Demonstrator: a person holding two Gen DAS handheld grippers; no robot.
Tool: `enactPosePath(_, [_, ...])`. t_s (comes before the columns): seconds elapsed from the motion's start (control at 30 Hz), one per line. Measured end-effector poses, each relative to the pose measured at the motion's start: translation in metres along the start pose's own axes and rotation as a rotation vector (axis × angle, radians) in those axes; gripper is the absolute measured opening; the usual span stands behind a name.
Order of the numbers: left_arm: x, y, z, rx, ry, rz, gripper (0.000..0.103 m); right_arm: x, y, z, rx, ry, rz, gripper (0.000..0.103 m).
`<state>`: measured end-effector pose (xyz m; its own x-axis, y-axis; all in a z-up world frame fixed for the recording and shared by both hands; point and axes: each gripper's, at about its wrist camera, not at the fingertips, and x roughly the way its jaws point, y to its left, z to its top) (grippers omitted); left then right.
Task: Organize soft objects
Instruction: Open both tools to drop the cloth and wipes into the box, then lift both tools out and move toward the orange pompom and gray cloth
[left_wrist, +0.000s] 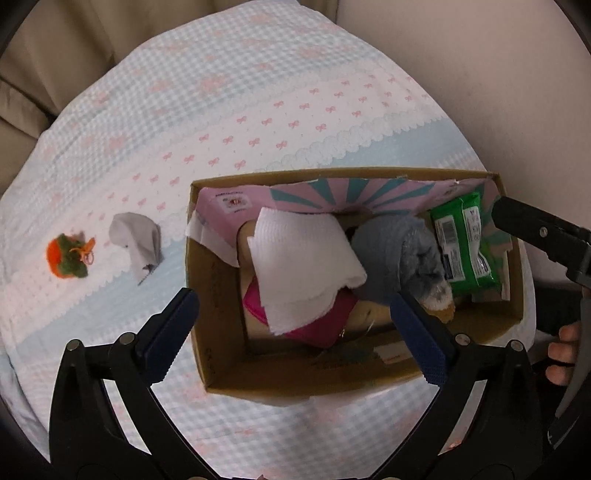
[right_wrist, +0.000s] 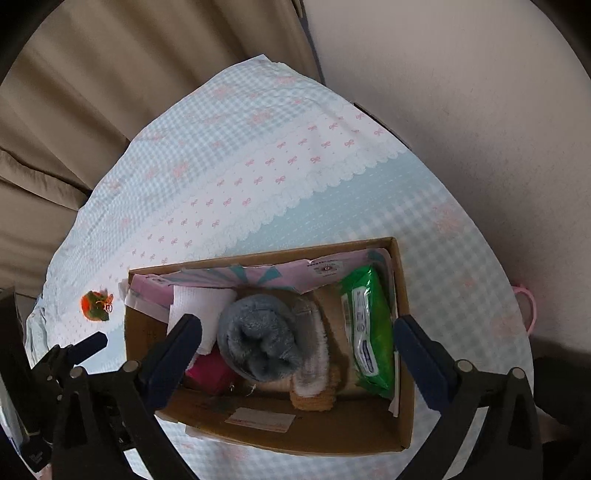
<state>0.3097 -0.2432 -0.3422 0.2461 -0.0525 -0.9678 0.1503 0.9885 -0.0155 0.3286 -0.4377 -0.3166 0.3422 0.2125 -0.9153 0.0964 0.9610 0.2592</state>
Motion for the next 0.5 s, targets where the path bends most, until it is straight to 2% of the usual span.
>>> enactPosePath(0.27, [-0.013, 0.012, -0.01, 0.004, -0.022, -0.026, 0.103, -0.009, 0.012, -0.005, -0.014, -0.021, -0.007, 0.103])
enactPosePath(0.5, [-0.066, 0.035, -0.013, 0.005, -0.075, -0.05, 0.103, -0.047, 0.043, -0.012, -0.053, -0.08, -0.024, 0.103])
